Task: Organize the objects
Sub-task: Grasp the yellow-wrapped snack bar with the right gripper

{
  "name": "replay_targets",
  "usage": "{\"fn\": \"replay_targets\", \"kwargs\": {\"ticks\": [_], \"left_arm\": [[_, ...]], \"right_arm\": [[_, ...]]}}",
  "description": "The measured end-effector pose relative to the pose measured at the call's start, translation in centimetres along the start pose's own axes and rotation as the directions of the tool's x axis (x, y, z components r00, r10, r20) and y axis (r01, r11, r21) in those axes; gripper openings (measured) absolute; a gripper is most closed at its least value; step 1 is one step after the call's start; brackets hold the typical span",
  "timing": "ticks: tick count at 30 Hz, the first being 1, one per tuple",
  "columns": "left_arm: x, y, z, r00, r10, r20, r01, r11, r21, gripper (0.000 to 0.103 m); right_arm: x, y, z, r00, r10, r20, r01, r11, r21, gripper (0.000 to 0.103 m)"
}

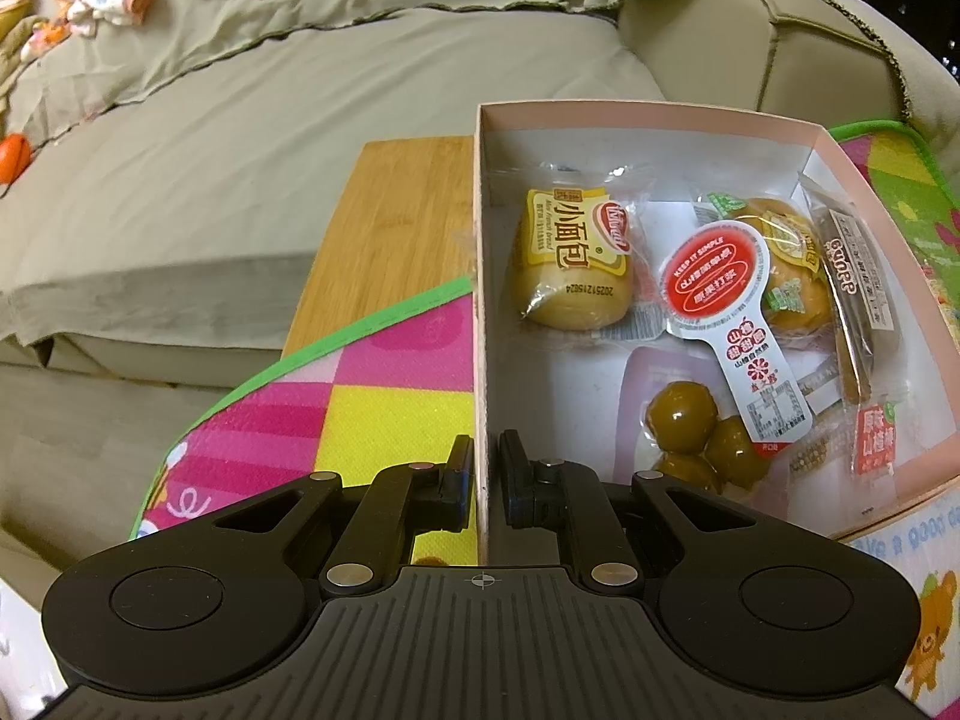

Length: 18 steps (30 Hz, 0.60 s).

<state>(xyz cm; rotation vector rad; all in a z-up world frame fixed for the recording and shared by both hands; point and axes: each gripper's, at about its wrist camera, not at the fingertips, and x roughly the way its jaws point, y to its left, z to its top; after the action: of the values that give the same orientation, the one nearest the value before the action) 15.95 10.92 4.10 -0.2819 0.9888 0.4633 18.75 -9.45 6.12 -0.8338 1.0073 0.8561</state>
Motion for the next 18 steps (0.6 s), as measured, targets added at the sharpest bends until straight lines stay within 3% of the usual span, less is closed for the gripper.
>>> {"fn": "replay_targets", "kwargs": {"ticks": [3,11,18], "left_arm": [[0.0,0.3,0.0,1.0,-0.015,0.0,0.015,1.0,-0.002,0.013],[0.2,0.4,0.3,1.0,-0.029,-0.009,0.029,1.0,0.008,0.012],[0.2,0.7,0.3,0.999,-0.041,-0.009,0.041,0.999,0.003,0.011]], "right_arm": [[-0.8,0.9,-0.7,1.0,-0.007,-0.004,0.007,1.0,0.003,0.021],[-6.0,3.9,-1.8,1.0,0.002,0.006,-0.002,1.0,-0.004,0.02],[-12.3,7.9,0.8,0.995,0.032,0.092,-0.026,0.997,-0.067,0.02]]}}
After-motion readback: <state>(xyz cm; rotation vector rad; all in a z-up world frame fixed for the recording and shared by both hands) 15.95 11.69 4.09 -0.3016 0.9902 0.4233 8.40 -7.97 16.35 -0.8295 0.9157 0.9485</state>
